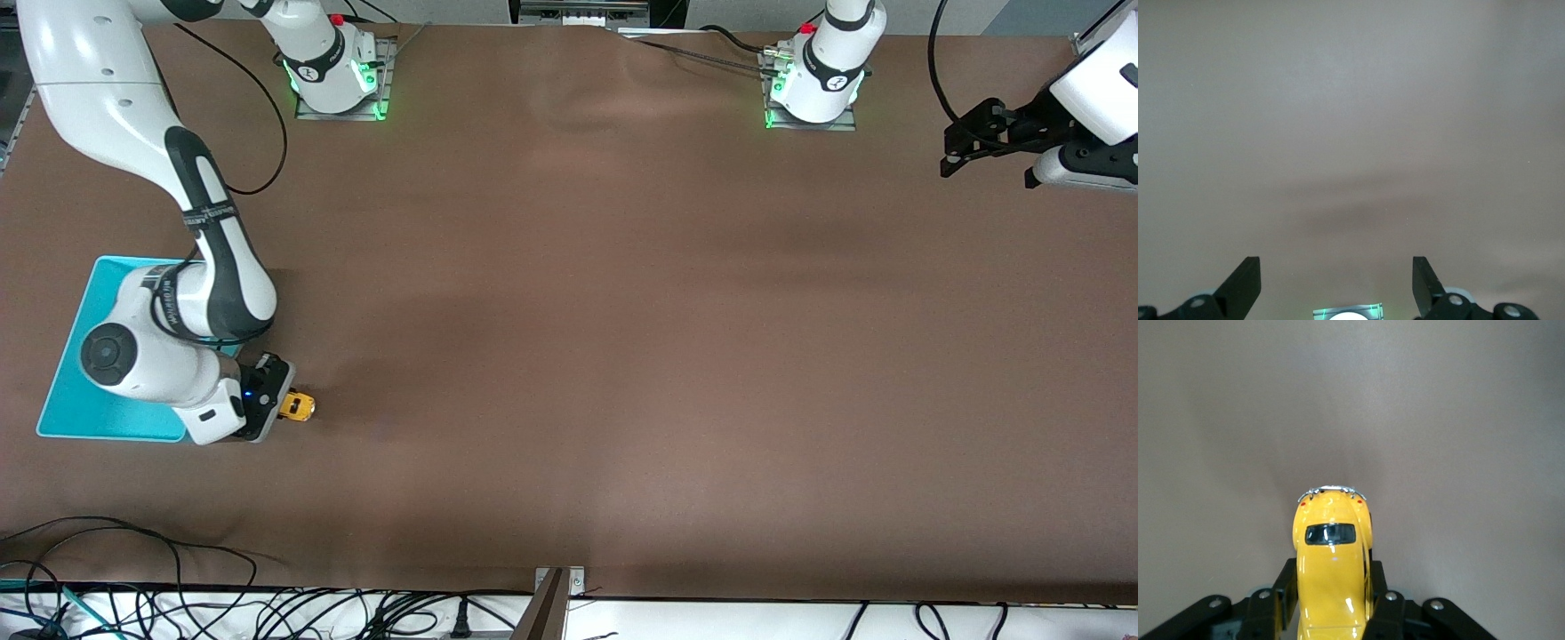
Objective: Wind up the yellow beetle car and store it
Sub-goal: 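Lift the car with the right gripper and lower it into the box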
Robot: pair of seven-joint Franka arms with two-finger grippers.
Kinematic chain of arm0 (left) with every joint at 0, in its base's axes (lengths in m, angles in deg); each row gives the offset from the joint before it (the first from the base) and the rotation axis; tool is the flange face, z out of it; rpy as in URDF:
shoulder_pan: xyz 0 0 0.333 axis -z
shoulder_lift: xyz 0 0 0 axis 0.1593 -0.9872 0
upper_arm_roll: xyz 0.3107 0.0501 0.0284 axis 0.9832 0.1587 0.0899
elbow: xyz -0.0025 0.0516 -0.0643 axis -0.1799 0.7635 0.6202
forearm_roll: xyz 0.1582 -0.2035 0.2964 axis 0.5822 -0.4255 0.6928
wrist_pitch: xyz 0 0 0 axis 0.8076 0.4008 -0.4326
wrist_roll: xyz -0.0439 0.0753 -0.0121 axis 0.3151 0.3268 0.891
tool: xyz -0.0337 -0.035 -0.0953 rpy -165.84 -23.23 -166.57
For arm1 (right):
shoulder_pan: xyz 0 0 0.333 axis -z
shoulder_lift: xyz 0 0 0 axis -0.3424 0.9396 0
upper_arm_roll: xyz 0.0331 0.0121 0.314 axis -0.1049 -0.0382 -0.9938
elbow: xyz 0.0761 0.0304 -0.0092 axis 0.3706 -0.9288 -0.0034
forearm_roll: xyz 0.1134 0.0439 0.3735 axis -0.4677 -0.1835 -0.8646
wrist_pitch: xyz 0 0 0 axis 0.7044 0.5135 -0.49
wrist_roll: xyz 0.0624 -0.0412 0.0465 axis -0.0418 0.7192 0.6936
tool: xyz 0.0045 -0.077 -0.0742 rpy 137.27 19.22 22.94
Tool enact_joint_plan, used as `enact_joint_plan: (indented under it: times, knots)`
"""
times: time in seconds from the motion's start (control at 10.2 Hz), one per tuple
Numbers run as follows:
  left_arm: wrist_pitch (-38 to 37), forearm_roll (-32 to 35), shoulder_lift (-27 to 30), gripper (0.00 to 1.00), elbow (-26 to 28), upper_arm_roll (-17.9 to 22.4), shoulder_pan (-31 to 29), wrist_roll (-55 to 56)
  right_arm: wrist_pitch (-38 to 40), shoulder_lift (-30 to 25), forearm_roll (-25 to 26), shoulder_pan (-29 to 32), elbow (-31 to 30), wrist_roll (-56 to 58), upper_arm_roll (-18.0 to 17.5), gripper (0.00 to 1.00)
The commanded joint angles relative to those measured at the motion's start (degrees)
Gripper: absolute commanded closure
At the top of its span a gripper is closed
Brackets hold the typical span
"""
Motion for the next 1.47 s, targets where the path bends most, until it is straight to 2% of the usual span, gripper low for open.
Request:
enact_joint_plan:
  times: [0.0, 0.29, 0.49, 0.78, 0.98, 1.37]
  knots:
    - [-1.5, -0.5, 0.2, 0.0, -1.3, -0.3, -0.2, 0.3, 10.9, -0.3, -0.5, 0.6, 6.7, 1.3, 0.3, 1.0]
    - [-1.5, -0.6, 0.2, 0.0, -2.1, -0.1, -0.2, 0.4, 19.2, -0.3, -0.5, 3.5, 10.6, 2.3, 0.3, 1.0]
    - [-1.6, -0.6, 0.1, 0.0, -2.9, -0.6, 0.0, 0.5, 21.8, -0.3, -0.3, 6.4, 12.3, 7.8, 0.4, 1.0]
    - [-1.6, -0.6, 0.0, 0.0, -3.0, -0.4, 0.0, 0.4, 22.1, -1.0, 2.8, 8.2, 12.2, 15.2, 2.3, 1.0]
    - [-1.5, -0.6, 0.1, 0.0, -3.0, -0.4, -0.1, 0.4, 22.0, -0.9, 3.0, 8.6, 11.7, 19.9, 4.0, 1.0]
    - [-1.5, -0.6, 0.1, 0.0, -2.9, -0.3, -0.1, 0.4, 19.9, -0.5, 3.2, 10.0, 7.4, 22.7, 4.5, 1.0]
